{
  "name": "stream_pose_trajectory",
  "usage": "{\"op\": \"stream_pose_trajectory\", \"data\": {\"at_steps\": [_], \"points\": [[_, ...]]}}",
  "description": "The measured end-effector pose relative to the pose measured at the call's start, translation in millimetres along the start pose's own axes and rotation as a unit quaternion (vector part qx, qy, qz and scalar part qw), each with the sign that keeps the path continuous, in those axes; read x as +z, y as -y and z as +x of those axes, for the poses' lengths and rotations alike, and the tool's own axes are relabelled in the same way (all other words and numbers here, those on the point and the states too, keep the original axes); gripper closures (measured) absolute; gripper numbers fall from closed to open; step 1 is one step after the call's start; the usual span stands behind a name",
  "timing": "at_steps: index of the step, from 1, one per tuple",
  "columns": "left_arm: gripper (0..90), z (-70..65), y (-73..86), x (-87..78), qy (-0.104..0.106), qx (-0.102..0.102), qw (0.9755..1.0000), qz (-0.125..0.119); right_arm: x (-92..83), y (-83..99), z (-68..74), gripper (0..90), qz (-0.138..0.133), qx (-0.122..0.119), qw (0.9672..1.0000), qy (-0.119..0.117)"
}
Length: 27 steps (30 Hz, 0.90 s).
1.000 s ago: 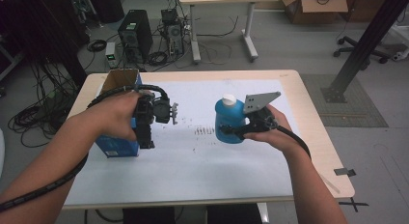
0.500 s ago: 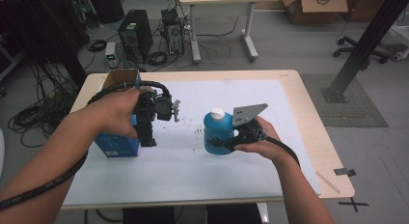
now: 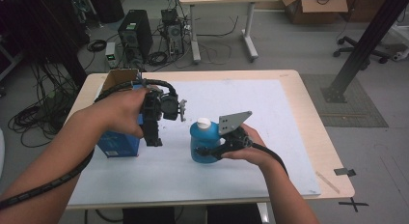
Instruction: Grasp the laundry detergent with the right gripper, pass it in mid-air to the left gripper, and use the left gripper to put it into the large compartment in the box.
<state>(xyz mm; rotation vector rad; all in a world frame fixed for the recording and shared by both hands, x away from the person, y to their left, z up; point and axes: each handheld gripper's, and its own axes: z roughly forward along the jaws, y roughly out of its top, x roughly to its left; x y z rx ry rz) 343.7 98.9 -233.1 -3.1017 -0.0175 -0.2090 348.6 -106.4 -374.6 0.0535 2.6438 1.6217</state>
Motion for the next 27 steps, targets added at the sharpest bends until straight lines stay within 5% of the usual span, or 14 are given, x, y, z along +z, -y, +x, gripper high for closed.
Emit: {"op": "stream_pose_trajectory", "data": {"at_steps": [27], "points": [[0.4,-10.5,-19.0,-1.4,0.004,0.018,0.9997,-0.013,55.1,-17.4,1.5,45.0,0.002,-0.007,0.9998,-0.019]]}}
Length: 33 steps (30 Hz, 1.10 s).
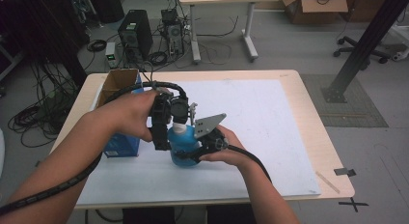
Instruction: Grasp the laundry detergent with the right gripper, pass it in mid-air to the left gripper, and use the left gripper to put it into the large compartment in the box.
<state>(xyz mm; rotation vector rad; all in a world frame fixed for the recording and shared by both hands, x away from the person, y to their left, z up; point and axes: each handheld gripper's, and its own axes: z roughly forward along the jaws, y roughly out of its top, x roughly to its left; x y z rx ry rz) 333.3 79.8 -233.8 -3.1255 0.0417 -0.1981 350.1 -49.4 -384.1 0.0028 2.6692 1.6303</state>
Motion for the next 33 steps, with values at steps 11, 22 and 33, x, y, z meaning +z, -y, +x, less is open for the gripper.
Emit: {"op": "stream_pose_trajectory", "data": {"at_steps": [11,22,33], "points": [[0.6,0.4,-3.4,8.3,0.006,0.005,1.0,0.003,6.8,-6.6,-1.0,44.9,-0.003,-0.004,1.0,0.0],[2.7,-1.8,-7.5,18.1,0.015,-0.001,0.9999,0.007,8.6,-10.3,3.8,45.0,0.0,-0.007,1.0,0.0],[9.2,-4.7,-12.1,14.1,0.001,0.005,1.0,0.006,7.0,-10.2,4.0,45.0,0.001,-0.009,1.0,0.003]]}}
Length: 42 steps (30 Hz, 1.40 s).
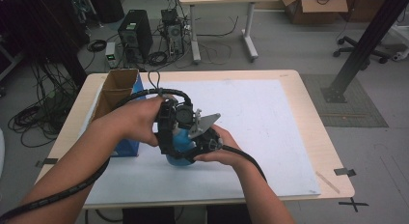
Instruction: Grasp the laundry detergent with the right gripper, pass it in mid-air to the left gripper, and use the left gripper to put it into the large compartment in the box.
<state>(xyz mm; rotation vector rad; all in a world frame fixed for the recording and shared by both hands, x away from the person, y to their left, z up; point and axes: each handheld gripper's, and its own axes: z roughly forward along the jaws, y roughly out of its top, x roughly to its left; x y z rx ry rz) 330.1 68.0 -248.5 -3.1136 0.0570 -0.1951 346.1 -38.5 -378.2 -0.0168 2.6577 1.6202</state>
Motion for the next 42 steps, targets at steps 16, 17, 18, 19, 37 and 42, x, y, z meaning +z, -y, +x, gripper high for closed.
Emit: {"op": "stream_pose_trajectory", "data": {"at_steps": [16,17,18,19,37,42], "points": [[18.1,-2.5,-5.5,0.2,-0.012,0.001,0.9998,0.014,-1.1,-1.0,-0.1,45.0,-0.008,-0.001,1.0,0.001],[19.3,-2.5,-5.4,0.5,-0.013,0.0,0.9998,0.013,-1.3,-1.1,-0.2,45.0,-0.008,-0.001,1.0,0.001],[20.5,-2.5,-5.4,0.7,-0.012,0.0,0.9998,0.013,-1.4,-1.2,-0.2,45.0,-0.008,0.0,1.0,0.001],[20.7,-2.6,-5.6,0.9,-0.014,0.001,0.9998,0.013,-1.7,-1.4,0.0,45.0,-0.008,0.002,1.0,0.0],[28.6,-4.8,-8.5,0.8,-0.016,0.006,0.9996,0.022,-1.9,-2.9,0.4,45.0,-0.018,0.0,0.9998,0.005],[35.1,-3.9,-8.0,-0.1,-0.015,0.003,0.9995,0.026,-1.4,-4.0,1.0,45.0,-0.018,-0.002,0.9998,0.003]]}}
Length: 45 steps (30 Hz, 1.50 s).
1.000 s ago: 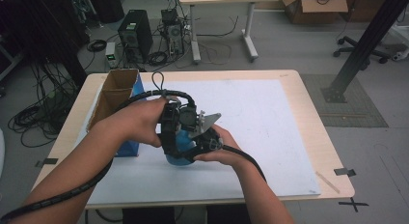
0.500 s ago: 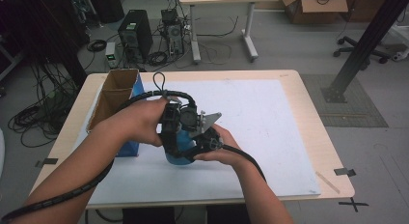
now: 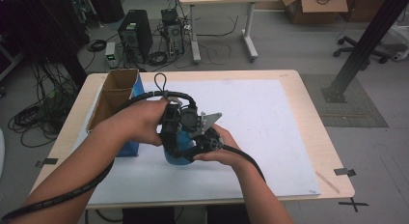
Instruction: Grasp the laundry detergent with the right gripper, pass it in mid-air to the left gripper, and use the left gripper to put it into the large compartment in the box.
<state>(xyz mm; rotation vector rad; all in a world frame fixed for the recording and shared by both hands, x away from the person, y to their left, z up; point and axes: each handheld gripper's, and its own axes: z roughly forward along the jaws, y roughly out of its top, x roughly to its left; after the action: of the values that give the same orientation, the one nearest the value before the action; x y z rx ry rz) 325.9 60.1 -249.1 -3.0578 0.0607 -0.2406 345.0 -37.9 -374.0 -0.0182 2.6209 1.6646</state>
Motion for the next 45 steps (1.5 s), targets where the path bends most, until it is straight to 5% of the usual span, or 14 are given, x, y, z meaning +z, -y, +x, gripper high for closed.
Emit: {"op": "stream_pose_trajectory", "data": {"at_steps": [13,22,34,45], "points": [[37.9,0.1,-2.0,0.8,-0.001,-0.004,1.0,0.003,-1.3,0.4,1.8,45.2,0.006,0.003,1.0,0.005],[38.3,0.0,-5.7,-7.2,-0.018,0.008,0.9997,0.017,-4.2,-0.3,1.2,43.7,-0.016,-0.006,0.9994,0.032],[38.2,1.1,-5.8,-10.8,-0.01,0.002,0.9995,0.031,-12.0,3.4,4.3,23.3,-0.061,0.029,0.9969,0.041],[38.2,4.2,-6.1,-10.4,-0.001,-0.006,0.9995,0.031,-20.9,12.9,5.4,8.9,-0.068,0.041,0.9954,0.054]]}}
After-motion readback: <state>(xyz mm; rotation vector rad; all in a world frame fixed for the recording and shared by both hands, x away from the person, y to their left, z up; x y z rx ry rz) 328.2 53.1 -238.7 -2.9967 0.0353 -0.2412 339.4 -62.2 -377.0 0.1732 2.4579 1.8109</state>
